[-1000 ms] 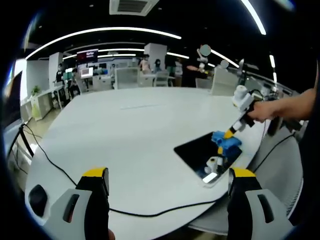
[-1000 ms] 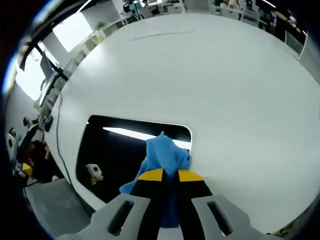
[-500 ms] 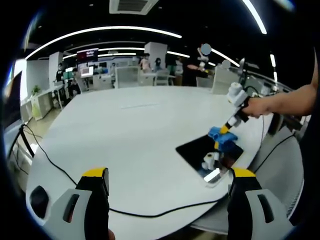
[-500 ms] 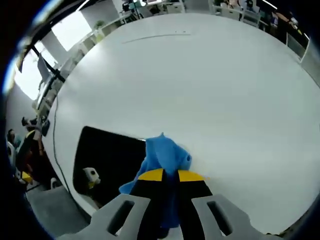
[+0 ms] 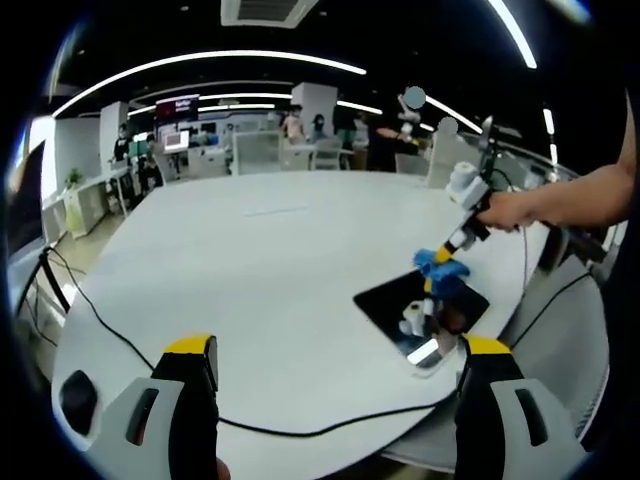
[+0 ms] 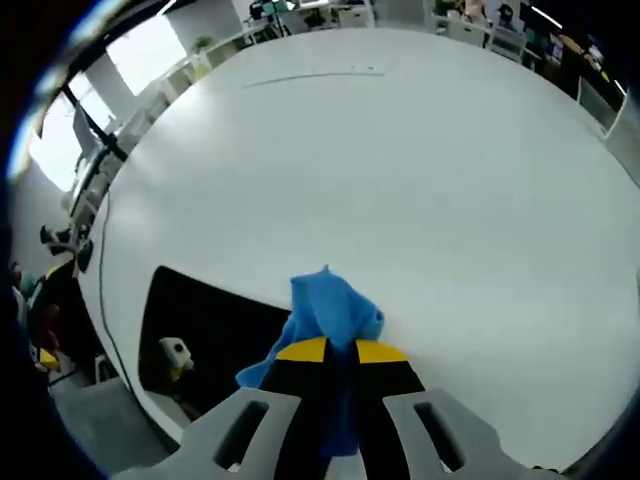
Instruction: Wipe the mirror surface with the cleaning cloth until all visible marks leave the cleaned area.
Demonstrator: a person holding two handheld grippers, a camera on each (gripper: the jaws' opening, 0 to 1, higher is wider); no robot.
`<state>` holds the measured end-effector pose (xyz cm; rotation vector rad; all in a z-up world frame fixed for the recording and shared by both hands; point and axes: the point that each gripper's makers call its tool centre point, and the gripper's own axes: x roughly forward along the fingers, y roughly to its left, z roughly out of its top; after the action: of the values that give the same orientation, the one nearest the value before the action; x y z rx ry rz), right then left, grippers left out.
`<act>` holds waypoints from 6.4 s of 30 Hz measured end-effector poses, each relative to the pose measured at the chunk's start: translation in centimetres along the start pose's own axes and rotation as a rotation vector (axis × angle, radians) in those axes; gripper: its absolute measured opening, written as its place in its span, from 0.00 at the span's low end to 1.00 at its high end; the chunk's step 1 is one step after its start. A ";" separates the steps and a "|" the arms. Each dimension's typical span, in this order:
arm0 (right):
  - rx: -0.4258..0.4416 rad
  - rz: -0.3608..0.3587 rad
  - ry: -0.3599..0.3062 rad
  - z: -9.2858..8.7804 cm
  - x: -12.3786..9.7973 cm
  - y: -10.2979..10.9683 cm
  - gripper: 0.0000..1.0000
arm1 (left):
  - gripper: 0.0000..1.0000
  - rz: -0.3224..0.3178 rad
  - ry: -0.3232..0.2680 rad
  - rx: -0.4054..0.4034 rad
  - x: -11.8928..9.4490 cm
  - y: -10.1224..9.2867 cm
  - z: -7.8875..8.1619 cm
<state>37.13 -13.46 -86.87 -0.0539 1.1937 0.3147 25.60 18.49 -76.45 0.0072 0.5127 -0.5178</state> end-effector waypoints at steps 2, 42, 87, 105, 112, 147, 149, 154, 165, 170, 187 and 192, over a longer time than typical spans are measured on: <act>0.001 0.004 -0.003 -0.1 -0.1 0.0 0.03 | 1.00 0.004 0.004 0.001 0.1 -0.4 -0.2; 0.011 -0.009 -0.113 0.2 -7.2 -5.8 0.05 | 1.00 -0.026 0.004 0.040 1.8 -1.8 1.2; -0.079 -0.031 -0.110 -4.4 -2.5 -9.7 0.08 | 1.00 -0.034 0.029 0.044 2.4 -1.8 0.9; -0.102 -0.016 -0.297 -7.9 -7.4 -12.9 0.49 | 1.00 -0.015 0.035 0.034 1.8 -1.5 0.0; -0.086 -0.011 -0.431 -8.7 -9.1 -14.5 0.68 | 1.00 0.005 0.038 0.019 1.1 -1.1 -0.6; -0.218 0.087 -0.547 -9.4 -11.5 -14.0 0.91 | 1.00 0.014 0.017 -0.002 2.0 -1.8 -0.5; -0.207 0.110 -0.529 -9.6 -11.3 -13.9 0.95 | 1.00 0.021 0.010 -0.007 2.1 -2.0 -0.3; -0.200 0.125 -0.545 -9.5 -11.2 -13.9 1.00 | 1.00 0.021 0.045 0.016 2.5 -2.5 -1.5; -0.194 0.153 -0.515 -11.1 -11.2 -13.5 1.00 | 1.00 0.009 0.036 0.012 2.9 -2.0 -1.1; -0.191 0.137 -0.526 -11.0 -11.6 -13.8 1.00 | 1.00 0.003 0.029 0.018 2.8 -1.3 -0.7; -0.163 0.136 -0.513 -11.3 -11.3 -14.2 1.00 | 1.00 0.009 0.012 -0.012 2.8 -1.3 -0.8; -0.156 0.146 -0.517 -11.3 -11.4 -14.0 1.00 | 1.00 0.011 0.026 -0.014 2.6 -1.3 -1.2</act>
<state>26.91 -31.57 -82.38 -0.0183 0.6597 0.5152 26.38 16.28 -78.58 0.0037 0.5413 -0.5040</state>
